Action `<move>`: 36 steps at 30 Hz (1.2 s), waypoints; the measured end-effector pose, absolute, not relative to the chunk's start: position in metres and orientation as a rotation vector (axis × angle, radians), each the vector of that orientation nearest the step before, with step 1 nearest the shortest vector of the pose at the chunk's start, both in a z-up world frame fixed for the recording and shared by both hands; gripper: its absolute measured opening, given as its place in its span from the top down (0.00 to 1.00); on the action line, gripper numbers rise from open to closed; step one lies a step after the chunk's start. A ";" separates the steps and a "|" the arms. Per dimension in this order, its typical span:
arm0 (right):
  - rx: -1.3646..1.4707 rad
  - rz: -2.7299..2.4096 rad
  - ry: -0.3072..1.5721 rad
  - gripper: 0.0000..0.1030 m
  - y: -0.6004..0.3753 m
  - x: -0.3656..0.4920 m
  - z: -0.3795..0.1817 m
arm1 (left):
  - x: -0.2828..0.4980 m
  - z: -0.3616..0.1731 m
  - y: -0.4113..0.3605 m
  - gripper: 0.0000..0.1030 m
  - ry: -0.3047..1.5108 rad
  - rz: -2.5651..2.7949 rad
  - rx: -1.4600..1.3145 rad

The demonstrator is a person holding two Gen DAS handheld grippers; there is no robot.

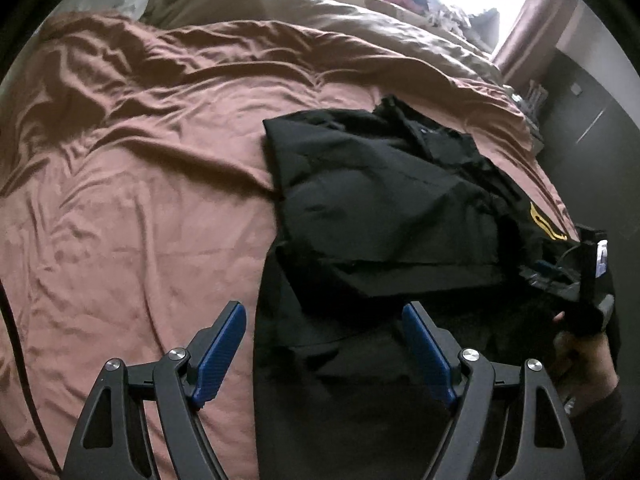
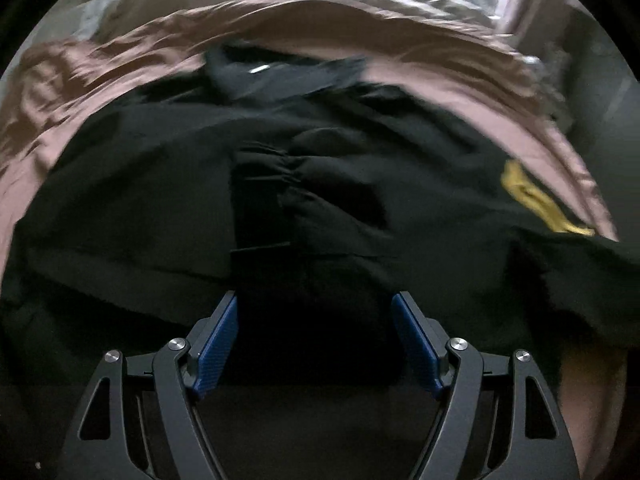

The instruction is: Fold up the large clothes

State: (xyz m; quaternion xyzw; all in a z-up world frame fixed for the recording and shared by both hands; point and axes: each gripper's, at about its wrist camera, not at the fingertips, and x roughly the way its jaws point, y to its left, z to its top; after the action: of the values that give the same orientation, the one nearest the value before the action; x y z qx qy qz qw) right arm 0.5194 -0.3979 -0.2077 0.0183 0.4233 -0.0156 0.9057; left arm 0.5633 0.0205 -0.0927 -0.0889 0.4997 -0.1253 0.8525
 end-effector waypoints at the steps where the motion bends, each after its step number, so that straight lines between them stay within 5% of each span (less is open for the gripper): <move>1: 0.048 -0.065 0.859 0.27 -0.409 0.518 -0.205 | 0.563 -0.096 0.021 0.21 1.054 -0.262 -0.190; 11: 0.341 -0.061 0.815 0.28 -0.528 0.478 -0.207 | 0.575 -0.120 0.011 0.21 1.078 -0.239 -0.121; 28: 0.660 0.152 0.892 0.77 -0.555 0.544 -0.288 | 0.609 -0.175 -0.014 0.44 1.162 -0.162 0.019; 36: 0.616 0.109 0.885 0.77 -0.553 0.539 -0.276 | 0.622 -0.181 -0.002 0.44 1.161 -0.089 -0.023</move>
State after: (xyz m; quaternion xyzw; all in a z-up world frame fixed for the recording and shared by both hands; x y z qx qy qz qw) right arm 0.5390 -0.5534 -0.2763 0.2930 0.4213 0.0517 0.8567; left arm 0.6219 -0.0022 -0.1805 -0.0110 0.5484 -0.0422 0.8351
